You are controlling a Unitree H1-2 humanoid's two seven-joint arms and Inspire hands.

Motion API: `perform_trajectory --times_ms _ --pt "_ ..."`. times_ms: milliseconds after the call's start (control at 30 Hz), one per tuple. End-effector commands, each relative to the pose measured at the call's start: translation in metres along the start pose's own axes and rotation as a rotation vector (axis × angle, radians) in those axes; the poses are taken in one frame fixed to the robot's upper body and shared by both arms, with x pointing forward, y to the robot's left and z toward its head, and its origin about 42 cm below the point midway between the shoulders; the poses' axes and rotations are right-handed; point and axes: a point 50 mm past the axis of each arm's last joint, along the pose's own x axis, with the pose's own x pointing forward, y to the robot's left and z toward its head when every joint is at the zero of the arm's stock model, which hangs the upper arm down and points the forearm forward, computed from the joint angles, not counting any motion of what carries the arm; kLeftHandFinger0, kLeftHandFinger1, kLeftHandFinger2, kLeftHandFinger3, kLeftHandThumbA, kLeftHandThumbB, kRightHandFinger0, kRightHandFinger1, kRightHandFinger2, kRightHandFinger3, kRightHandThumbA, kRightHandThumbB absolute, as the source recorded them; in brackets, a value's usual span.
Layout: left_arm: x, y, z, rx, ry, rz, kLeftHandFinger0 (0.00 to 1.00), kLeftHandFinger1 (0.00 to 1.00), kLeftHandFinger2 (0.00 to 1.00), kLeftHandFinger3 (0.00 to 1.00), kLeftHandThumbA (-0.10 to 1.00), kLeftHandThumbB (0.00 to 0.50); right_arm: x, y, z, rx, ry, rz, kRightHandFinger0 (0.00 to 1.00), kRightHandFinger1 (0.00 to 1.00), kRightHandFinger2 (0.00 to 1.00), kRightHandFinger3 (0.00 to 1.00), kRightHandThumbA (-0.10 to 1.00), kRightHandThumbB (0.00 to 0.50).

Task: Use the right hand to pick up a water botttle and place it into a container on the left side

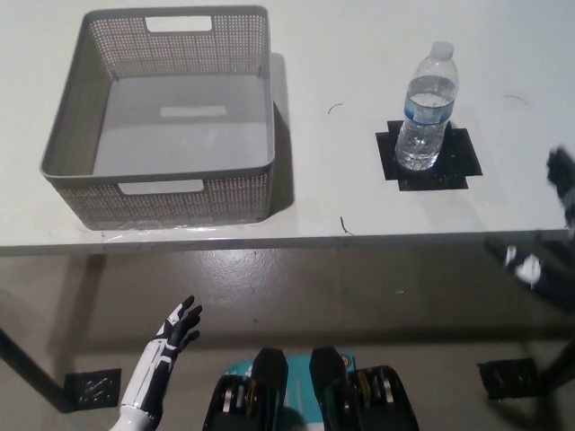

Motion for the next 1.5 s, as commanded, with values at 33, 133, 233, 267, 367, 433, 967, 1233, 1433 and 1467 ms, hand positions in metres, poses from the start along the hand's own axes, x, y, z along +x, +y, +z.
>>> perform_trajectory --times_ms 33,133,233,267,367,433,967,1233,1433,1467 --pt "0.003 0.004 0.008 0.012 -0.065 -0.010 1.00 1.00 1.00 1.00 1.00 0.373 0.064 -0.019 -0.003 -0.020 0.067 -0.022 1.00 1.00 1.00 1.00 1.00 0.344" --pt "0.003 0.004 0.008 0.014 -0.065 -0.007 1.00 1.00 1.00 1.00 1.00 0.375 0.089 -0.019 -0.012 -0.018 0.105 -0.021 1.00 1.00 1.00 1.00 1.00 0.378" --pt "0.003 0.004 0.009 0.019 -0.066 -0.006 1.00 1.00 1.00 1.00 1.00 0.374 0.111 -0.017 -0.020 0.052 0.157 -0.020 1.00 1.00 1.00 1.00 1.00 0.458" --pt "0.003 0.004 0.009 0.020 -0.069 -0.006 1.00 1.00 1.00 1.00 1.00 0.374 0.118 -0.014 -0.022 0.074 0.160 -0.019 1.00 1.00 1.00 1.00 1.00 0.445" --pt "0.003 0.005 0.009 0.017 -0.068 0.000 1.00 1.00 1.00 1.00 1.00 0.372 0.140 -0.003 -0.028 0.066 0.181 -0.005 1.00 1.00 1.00 1.00 1.00 0.421" --pt "0.001 0.005 0.008 0.019 -0.068 -0.002 1.00 1.00 1.00 1.00 1.00 0.369 0.155 0.004 -0.035 0.043 0.221 0.006 1.00 1.00 1.00 1.00 1.00 0.445" --pt "0.004 0.005 0.010 0.027 -0.073 -0.016 1.00 1.00 1.00 1.00 1.00 0.376 0.204 0.034 -0.060 0.028 0.352 0.051 1.00 1.00 1.00 1.00 1.00 0.496" --pt "0.001 0.004 0.010 0.027 -0.074 -0.010 1.00 1.00 1.00 1.00 1.00 0.368 0.224 0.052 -0.060 -0.026 0.375 0.119 1.00 1.00 1.00 1.00 0.95 0.500" --pt "0.004 0.002 0.011 0.024 -0.079 -0.019 1.00 1.00 1.00 1.00 1.00 0.371 0.244 0.066 -0.059 -0.064 0.409 0.183 1.00 1.00 1.00 1.00 0.84 0.500" --pt "0.004 0.002 0.011 0.023 -0.080 -0.019 1.00 1.00 1.00 1.00 1.00 0.370 0.247 0.070 -0.058 -0.060 0.424 0.191 1.00 1.00 1.00 1.00 0.80 0.500"
